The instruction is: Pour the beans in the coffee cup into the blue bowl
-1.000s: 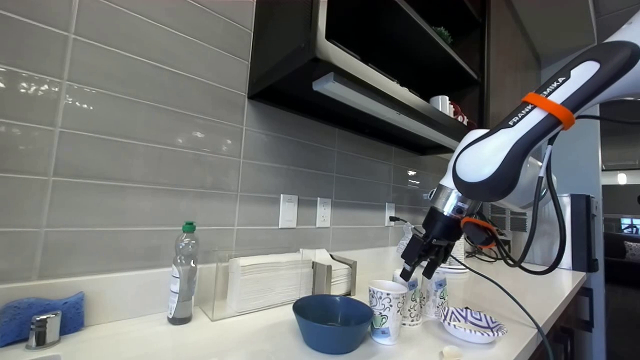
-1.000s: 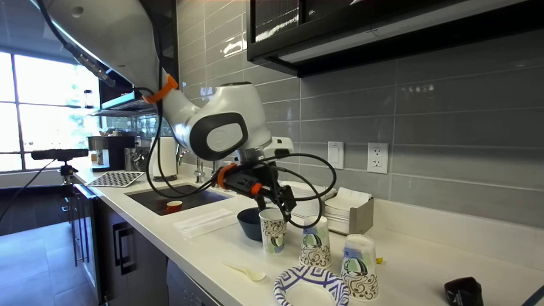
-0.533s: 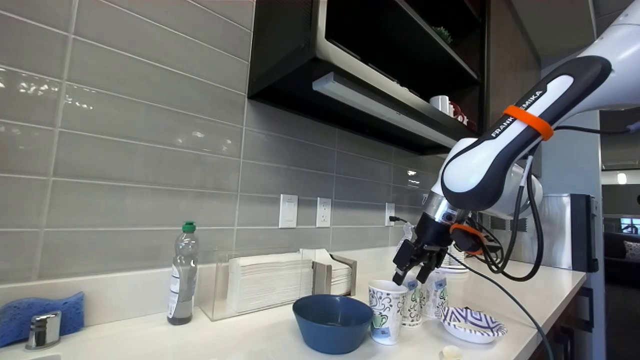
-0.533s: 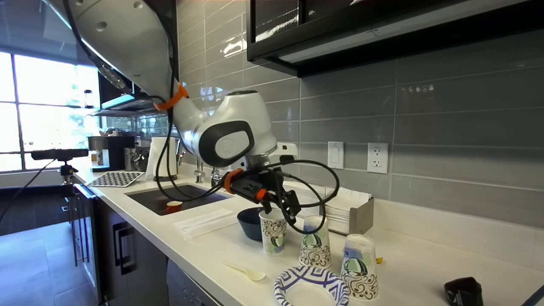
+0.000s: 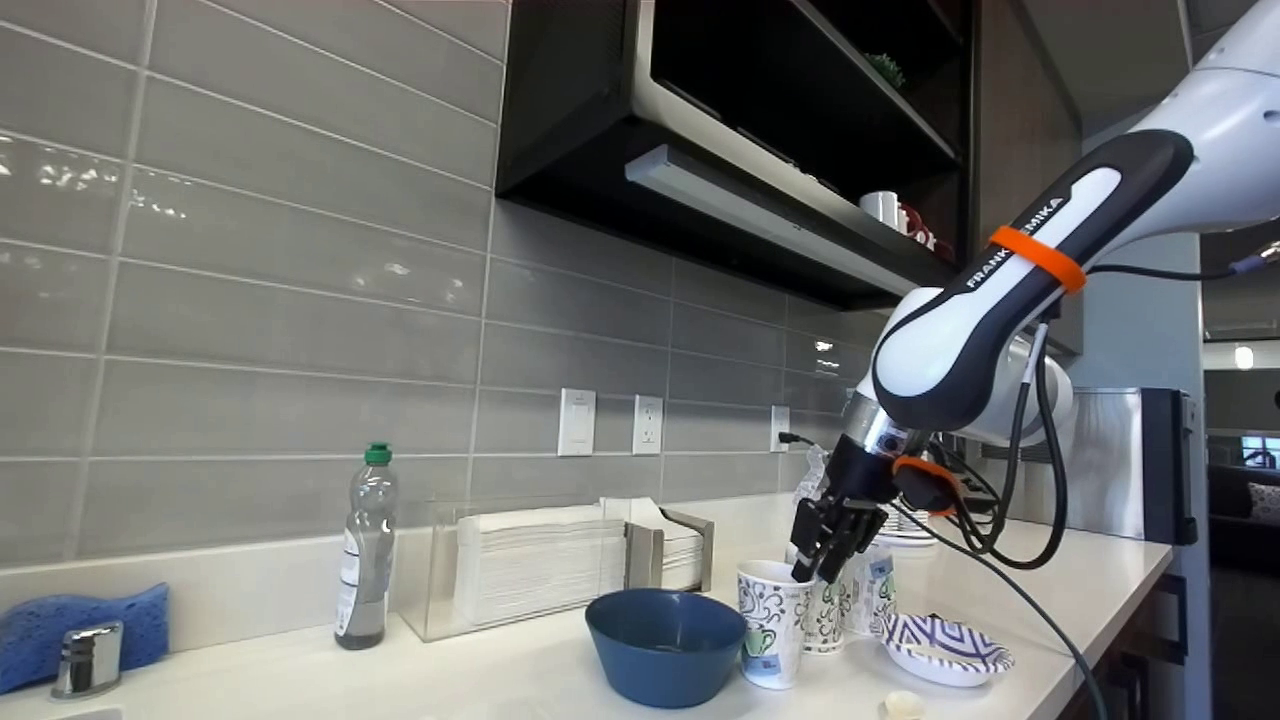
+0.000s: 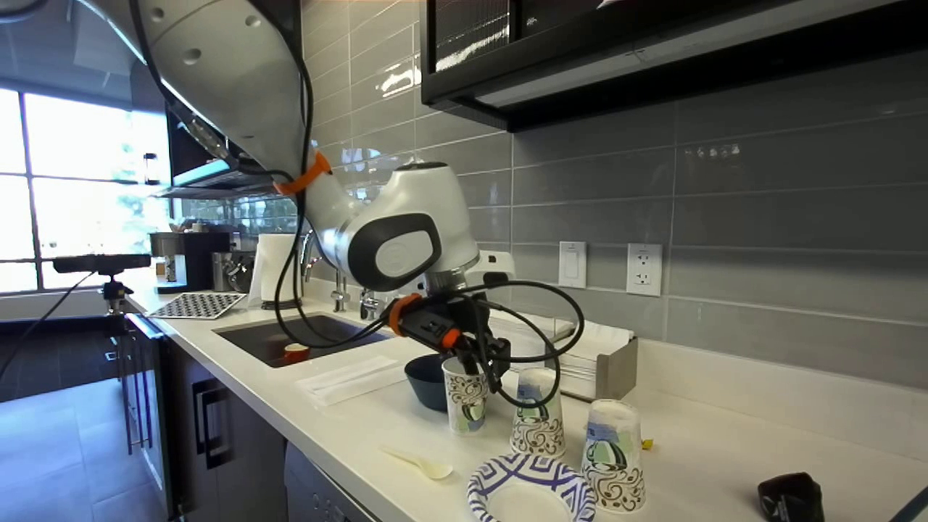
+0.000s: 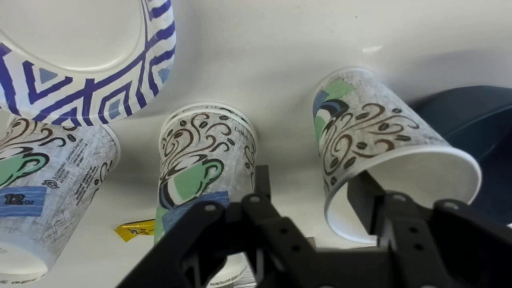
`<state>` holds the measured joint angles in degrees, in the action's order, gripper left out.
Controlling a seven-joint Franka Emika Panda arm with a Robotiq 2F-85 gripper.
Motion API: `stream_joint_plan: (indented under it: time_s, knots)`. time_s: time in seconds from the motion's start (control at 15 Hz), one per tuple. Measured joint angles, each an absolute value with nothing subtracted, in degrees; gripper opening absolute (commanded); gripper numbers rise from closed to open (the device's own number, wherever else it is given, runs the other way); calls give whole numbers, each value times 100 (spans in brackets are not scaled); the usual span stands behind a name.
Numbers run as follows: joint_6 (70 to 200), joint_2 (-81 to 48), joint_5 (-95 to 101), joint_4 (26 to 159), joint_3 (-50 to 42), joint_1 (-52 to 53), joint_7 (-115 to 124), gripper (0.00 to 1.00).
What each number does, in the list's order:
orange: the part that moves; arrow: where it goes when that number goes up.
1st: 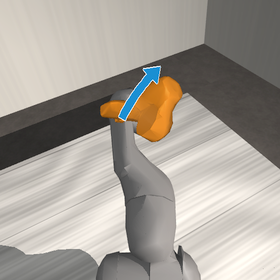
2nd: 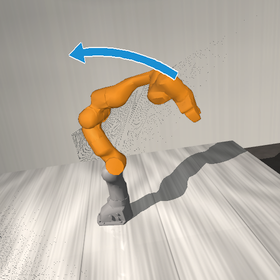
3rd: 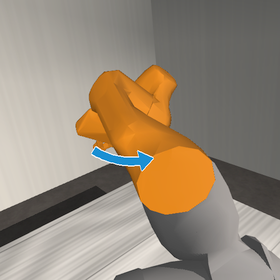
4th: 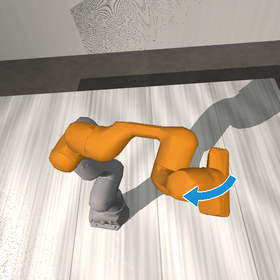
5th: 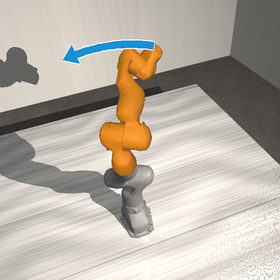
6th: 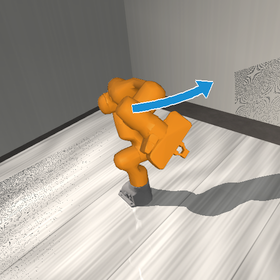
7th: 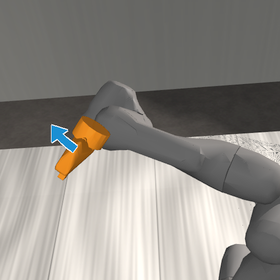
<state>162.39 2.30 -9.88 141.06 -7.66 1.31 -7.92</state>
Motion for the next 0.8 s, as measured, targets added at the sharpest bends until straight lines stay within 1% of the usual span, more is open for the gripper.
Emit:
stream_joint_plan:
  time_s: [0.2, 0.27, 0.8]
  knots:
    - [16239, 179, -988, 14065, -742, 83, -764, 2]
    - [16239, 169, -988, 14057, -742, 76, -753, 0]
    - [16250, 165, -1110, 13990, -732, 75, -726, 1]
